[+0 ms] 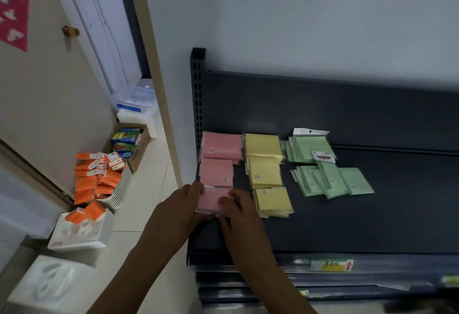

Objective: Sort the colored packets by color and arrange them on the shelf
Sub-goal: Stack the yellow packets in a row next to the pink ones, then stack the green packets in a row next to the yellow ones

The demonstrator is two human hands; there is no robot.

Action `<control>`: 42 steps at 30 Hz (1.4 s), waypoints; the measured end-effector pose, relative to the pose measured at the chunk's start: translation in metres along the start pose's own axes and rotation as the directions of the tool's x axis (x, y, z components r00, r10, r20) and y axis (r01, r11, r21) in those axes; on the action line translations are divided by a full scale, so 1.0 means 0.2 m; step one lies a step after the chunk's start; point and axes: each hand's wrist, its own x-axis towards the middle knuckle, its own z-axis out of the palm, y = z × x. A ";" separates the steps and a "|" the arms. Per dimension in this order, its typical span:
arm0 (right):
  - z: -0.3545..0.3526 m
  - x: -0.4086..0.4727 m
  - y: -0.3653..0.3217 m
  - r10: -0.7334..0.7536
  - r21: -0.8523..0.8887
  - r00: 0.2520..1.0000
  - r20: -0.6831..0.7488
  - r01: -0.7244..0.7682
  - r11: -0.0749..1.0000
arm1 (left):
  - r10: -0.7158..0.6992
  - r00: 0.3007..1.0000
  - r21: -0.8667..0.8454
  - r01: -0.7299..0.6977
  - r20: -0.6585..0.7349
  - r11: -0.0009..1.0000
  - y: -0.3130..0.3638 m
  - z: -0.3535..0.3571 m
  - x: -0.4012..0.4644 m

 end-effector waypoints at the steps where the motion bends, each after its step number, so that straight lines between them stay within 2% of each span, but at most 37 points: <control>1: -0.01 0.00 0.00 -0.004 0.007 1.000 0.003 0.004 1.000 | -0.002 1.000 0.014 0.002 0.000 1.000 0.00 0.00 0.00; 5: -0.07 -0.02 -0.01 -0.016 0.065 1.000 0.002 0.016 0.998 | -0.007 1.000 0.106 0.004 0.024 0.994 0.01 0.00 0.00; 8: -0.18 -0.04 0.03 -0.013 0.116 0.998 -0.063 0.020 0.993 | -0.032 0.999 0.187 0.031 0.003 0.982 0.05 0.01 0.03; 13: -0.35 -0.05 0.25 0.129 0.056 0.980 -0.152 -0.122 0.991 | -0.077 0.996 0.174 0.066 0.056 0.983 0.12 0.00 0.08; 14: -0.37 -0.05 0.29 0.180 0.039 0.977 -0.118 -0.176 0.984 | -0.089 0.995 0.183 0.079 0.051 0.980 0.13 0.00 0.08; 16: -0.39 -0.07 0.33 0.282 0.027 0.959 0.039 -0.283 0.959 | -0.101 0.994 0.215 0.092 0.029 0.972 0.18 0.00 0.07; 18: -0.38 -0.09 0.34 0.313 0.018 0.938 0.149 -0.320 0.947 | -0.079 0.997 0.242 0.078 -0.008 0.967 0.25 0.01 0.06; 21: -0.37 -0.12 0.32 0.274 0.055 0.947 0.169 -0.287 0.956 | -0.035 0.998 0.255 0.047 -0.049 0.966 0.36 0.05 0.07; 26: -0.41 -0.12 0.32 0.255 0.061 0.934 0.251 -0.278 0.958 | 0.117 0.979 0.289 -0.064 -0.169 0.955 0.52 0.12 0.18; 29: -0.48 -0.12 0.37 0.231 0.136 0.959 0.164 -0.254 0.958 | 0.212 0.955 0.276 -0.151 -0.207 0.949 0.60 0.18 0.32; 31: -0.56 -0.10 0.44 0.193 0.189 0.981 0.034 -0.196 0.962 | 0.252 0.948 0.274 -0.194 -0.195 0.942 0.64 0.22 0.41; 33: -0.66 -0.06 0.57 0.200 0.212 0.972 -0.125 -0.170 0.962 | 0.270 0.943 0.262 -0.215 -0.195 0.941 0.68 0.26 0.47; 35: -0.77 -0.01 0.73 0.233 0.200 0.951 -0.203 -0.193 0.960 | 0.299 0.932 0.249 -0.246 -0.204 0.937 0.75 0.28 0.51; 39: -0.95 0.07 1.10 0.347 0.119 0.917 -0.195 -0.329 0.937 | 0.384 0.922 0.193 -0.366 -0.059 0.910 0.91 0.37 0.57; 42: -1.01 0.09 1.31 0.421 -0.003 0.905 -0.059 -0.422 0.907 | 0.403 0.915 0.153 -0.403 0.027 0.902 1.01 0.46 0.61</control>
